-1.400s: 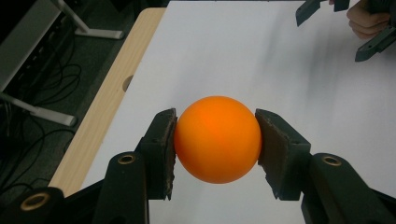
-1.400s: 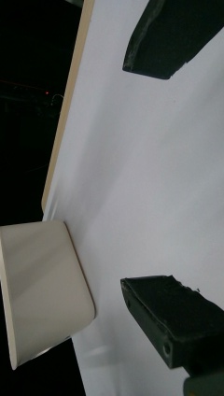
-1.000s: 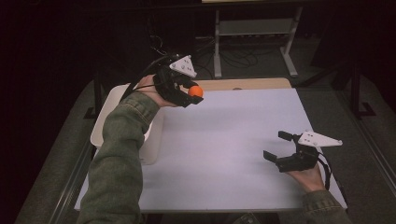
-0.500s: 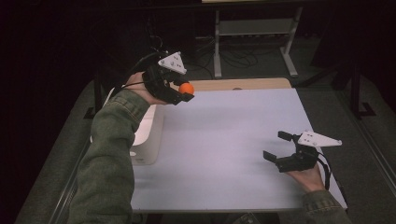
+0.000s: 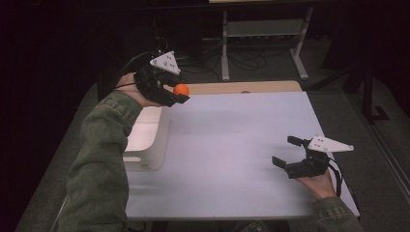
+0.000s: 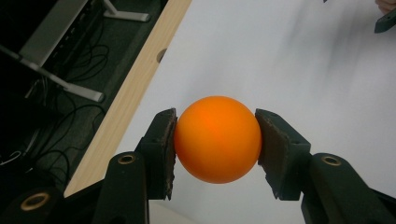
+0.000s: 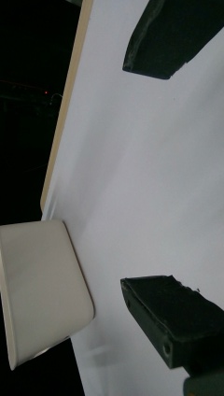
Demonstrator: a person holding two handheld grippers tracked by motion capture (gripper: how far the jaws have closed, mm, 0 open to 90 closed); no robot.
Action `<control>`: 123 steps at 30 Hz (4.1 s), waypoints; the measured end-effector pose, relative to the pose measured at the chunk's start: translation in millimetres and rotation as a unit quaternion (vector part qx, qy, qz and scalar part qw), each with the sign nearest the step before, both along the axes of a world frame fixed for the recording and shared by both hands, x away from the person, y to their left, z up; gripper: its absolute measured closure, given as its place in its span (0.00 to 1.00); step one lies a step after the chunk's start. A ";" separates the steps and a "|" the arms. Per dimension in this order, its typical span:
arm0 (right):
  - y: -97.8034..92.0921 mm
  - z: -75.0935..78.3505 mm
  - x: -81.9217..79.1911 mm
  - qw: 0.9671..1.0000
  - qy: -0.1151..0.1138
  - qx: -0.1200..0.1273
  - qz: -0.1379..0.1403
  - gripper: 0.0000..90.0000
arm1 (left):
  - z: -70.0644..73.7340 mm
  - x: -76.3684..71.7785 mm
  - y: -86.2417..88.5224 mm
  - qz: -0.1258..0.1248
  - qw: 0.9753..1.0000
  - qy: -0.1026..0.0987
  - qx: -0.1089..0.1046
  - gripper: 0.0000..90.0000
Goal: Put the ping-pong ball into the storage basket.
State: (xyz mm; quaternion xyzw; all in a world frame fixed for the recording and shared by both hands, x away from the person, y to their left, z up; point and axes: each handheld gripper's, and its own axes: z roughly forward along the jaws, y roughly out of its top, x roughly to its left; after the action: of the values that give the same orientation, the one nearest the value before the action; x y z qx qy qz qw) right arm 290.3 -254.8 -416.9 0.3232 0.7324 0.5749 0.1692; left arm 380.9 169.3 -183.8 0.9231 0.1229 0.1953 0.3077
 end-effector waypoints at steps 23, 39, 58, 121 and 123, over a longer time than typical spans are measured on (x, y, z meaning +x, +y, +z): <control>0.3 0.1 0.1 1.000 0.000 -0.002 0.000 0.00 | 6.4 -2.3 26.4 0.022 0.999 0.013 0.047 0.56; 0.1 0.2 -0.4 1.000 0.001 -0.002 0.000 0.00 | 4.6 0.7 41.4 0.036 0.997 0.026 0.060 0.56; 0.3 -0.2 -0.3 1.000 0.001 -0.003 0.001 0.00 | 1.4 3.7 44.0 0.039 0.992 0.055 0.104 0.56; 1.4 -1.0 -0.3 1.000 0.002 -0.007 0.000 0.00 | -49.5 2.8 74.8 0.055 0.963 0.173 0.200 0.56; 1.4 -1.0 -0.3 1.000 0.002 -0.008 0.001 0.00 | -50.8 3.2 74.8 0.054 0.963 0.173 0.201 0.56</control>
State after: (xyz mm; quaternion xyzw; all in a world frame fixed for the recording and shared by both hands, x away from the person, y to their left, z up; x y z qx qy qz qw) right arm 289.9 -253.4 -417.9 0.3226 0.7373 0.5688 0.1697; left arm 384.0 244.1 -234.6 0.9777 0.1819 0.0694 0.0793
